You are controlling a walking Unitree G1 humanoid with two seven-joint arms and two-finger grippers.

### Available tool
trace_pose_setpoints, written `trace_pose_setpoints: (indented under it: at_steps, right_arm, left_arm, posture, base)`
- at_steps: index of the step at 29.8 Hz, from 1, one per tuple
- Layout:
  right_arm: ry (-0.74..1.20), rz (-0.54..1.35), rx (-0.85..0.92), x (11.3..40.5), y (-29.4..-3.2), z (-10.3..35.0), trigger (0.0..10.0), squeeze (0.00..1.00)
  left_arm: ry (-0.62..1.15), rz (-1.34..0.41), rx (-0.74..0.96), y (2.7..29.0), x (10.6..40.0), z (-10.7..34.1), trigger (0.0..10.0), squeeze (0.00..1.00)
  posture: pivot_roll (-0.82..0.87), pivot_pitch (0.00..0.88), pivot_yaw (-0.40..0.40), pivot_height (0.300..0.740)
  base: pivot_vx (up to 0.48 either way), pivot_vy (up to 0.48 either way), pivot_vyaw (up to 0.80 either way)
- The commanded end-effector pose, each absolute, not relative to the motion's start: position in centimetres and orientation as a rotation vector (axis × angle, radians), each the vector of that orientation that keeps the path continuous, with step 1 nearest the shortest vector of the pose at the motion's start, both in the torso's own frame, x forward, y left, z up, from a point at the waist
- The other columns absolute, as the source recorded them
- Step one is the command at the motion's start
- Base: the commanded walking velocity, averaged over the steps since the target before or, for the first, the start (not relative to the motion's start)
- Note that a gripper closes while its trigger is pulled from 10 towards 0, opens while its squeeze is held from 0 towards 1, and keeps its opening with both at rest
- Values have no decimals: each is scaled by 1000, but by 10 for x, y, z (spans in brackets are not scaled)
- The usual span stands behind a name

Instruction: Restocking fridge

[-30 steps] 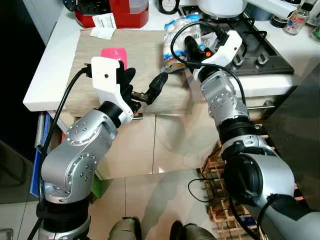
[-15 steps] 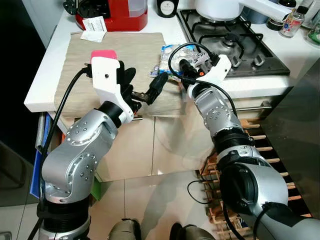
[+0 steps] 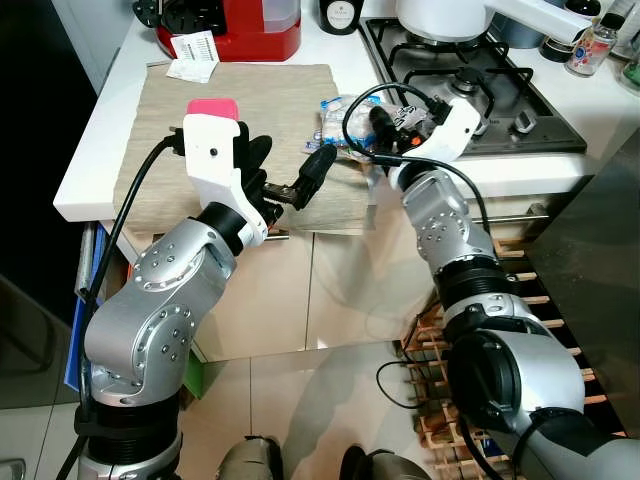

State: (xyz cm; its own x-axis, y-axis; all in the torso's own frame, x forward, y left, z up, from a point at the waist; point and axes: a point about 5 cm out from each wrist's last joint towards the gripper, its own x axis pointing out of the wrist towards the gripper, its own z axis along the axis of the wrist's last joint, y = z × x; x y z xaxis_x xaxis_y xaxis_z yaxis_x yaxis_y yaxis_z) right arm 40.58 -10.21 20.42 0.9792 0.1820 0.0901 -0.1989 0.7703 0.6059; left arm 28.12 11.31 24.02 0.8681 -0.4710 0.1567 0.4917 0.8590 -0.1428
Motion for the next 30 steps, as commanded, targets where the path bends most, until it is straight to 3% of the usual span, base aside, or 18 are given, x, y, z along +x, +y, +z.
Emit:
trace_pose_setpoints:
  at_steps: [1,6,25,26,27,28,30]
  right_arm:
    - [-36,218,681,409,-101,215,10000,0]
    - [75,231,832,412,-98,207,10000,0]
    - [186,302,827,412,-83,199,10000,0]
    - [195,302,835,412,-83,198,7804,0]
    - [203,301,842,412,-83,197,4941,0]
    - [208,299,845,412,-83,197,0,0]
    - [214,303,845,412,-83,196,0,0]
  left_arm:
    - [-121,-522,-177,109,282,241,10000,0]
    - [-121,-524,-177,108,282,241,10000,0]
    - [-122,-533,-170,108,282,240,10000,0]
    - [-123,-534,-170,107,282,240,10000,0]
    - [-123,-534,-170,107,282,240,10000,0]
    - [-123,-534,-170,107,282,240,10000,0]
    - [-124,-533,-171,107,282,240,10000,0]
  posture:
    - [84,116,-46,740]
    - [88,112,-48,740]
    - [97,92,-53,740]
    - [97,91,-55,740]
    - [98,90,-55,740]
    - [98,90,-56,740]
    - [98,90,-57,740]
  base:
    - [0,0,0]
    - [0,0,0]
    - [0,0,0]
    - [0,0,0]
    - [0,0,0]
    - [0,0,0]
    - [0,0,0]
